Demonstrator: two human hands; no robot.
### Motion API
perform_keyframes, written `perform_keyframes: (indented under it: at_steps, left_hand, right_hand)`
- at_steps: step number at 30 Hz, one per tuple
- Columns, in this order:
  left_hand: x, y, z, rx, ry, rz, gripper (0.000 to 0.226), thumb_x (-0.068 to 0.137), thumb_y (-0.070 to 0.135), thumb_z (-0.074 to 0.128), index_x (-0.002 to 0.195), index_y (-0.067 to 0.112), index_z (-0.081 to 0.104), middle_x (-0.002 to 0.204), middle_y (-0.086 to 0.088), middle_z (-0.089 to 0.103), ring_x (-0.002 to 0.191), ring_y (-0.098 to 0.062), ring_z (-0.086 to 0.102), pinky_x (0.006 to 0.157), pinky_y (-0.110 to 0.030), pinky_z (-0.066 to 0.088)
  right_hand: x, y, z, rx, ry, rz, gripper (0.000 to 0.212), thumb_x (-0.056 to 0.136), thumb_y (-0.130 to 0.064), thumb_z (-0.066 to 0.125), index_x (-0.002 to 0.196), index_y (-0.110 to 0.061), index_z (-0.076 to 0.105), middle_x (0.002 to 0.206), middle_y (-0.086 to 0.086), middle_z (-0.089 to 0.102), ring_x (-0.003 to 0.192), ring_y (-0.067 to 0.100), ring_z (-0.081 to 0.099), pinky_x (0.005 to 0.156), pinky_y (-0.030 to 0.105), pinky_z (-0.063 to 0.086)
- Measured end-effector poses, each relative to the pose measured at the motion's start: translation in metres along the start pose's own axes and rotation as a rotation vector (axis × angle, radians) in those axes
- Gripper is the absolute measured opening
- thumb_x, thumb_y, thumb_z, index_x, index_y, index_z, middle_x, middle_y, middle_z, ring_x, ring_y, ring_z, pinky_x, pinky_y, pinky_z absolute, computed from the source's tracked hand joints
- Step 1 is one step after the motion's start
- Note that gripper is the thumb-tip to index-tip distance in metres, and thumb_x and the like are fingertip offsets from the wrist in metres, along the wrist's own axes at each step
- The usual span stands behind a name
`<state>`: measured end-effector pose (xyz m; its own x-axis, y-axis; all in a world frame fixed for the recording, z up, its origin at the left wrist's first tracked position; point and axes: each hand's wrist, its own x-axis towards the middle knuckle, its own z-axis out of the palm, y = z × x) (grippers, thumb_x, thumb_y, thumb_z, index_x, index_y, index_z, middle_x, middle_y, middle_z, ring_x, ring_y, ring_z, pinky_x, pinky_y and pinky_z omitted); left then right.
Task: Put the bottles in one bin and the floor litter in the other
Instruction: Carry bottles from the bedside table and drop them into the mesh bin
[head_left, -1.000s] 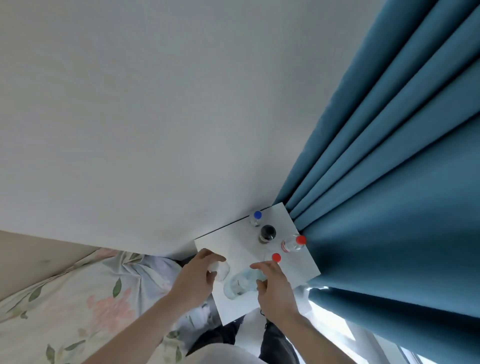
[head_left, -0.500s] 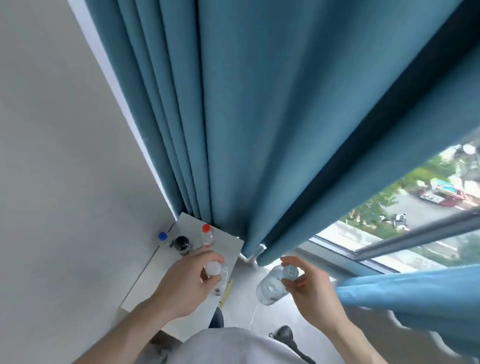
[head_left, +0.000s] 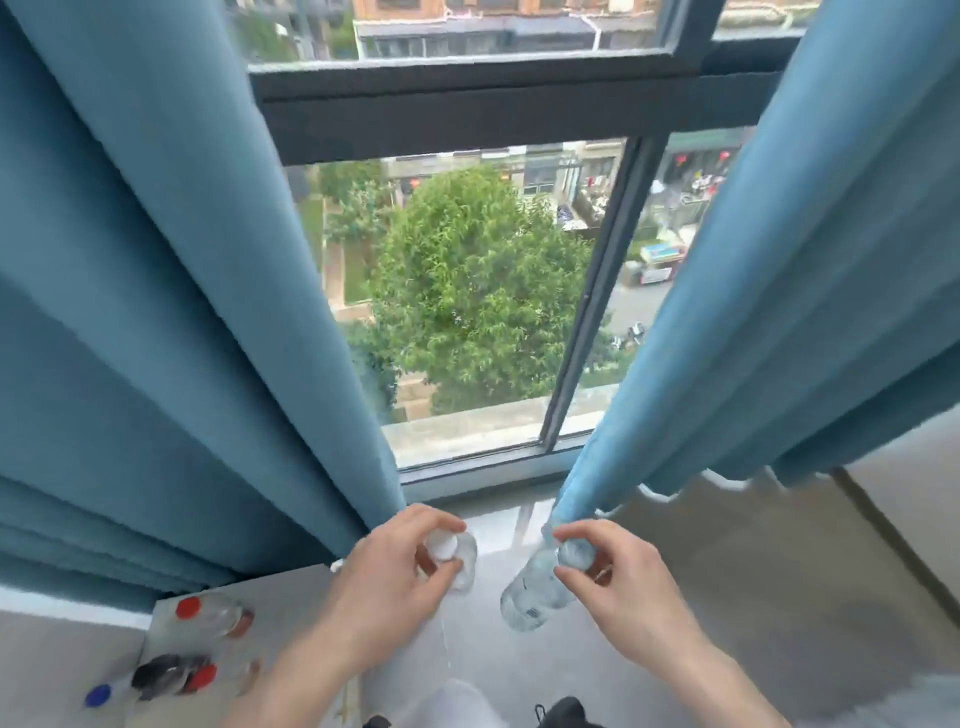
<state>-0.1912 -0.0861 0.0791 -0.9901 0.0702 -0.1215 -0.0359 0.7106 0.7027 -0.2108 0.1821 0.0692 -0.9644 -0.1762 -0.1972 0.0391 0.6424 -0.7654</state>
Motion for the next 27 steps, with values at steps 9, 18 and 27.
perform_keyframes:
  at_steps: [9,18,27]
  left_hand:
    - [0.08,0.145,0.119,0.015,-0.142,0.213,0.024,0.086,0.033,0.072,0.104,0.046,0.064,0.1,0.027,0.064,0.078,0.001,0.066,0.075,-0.03,0.055]
    - [0.146,0.272,0.226,0.115,-0.454,0.481,0.022,0.09,0.035,0.068,0.106,0.049,0.062,0.108,0.028,0.06,0.079,-0.003,0.064,0.071,-0.031,0.056]
    - [0.241,0.405,0.352,0.055,-0.696,0.638,0.022,0.091,0.029,0.067,0.106,0.046,0.065,0.113,0.027,0.063,0.088,-0.007,0.067,0.079,-0.03,0.056]
  right_hand:
    - [-0.035,0.114,-0.138,0.069,0.276,0.134,0.026,0.079,-0.022,0.077,0.099,-0.038,0.071,0.103,-0.019,0.068,0.081,0.011,0.065,0.075,0.023,0.052]
    - [-0.093,0.199,-0.23,0.128,0.52,0.386,0.021,0.085,-0.025,0.074,0.1,-0.039,0.068,0.099,-0.026,0.065,0.077,0.008,0.064,0.071,0.016,0.047]
    - [-0.098,0.283,-0.335,0.171,0.689,0.616,0.02,0.087,-0.032,0.074,0.102,-0.043,0.067,0.09,-0.042,0.059,0.073,0.001,0.065,0.064,0.012,0.045]
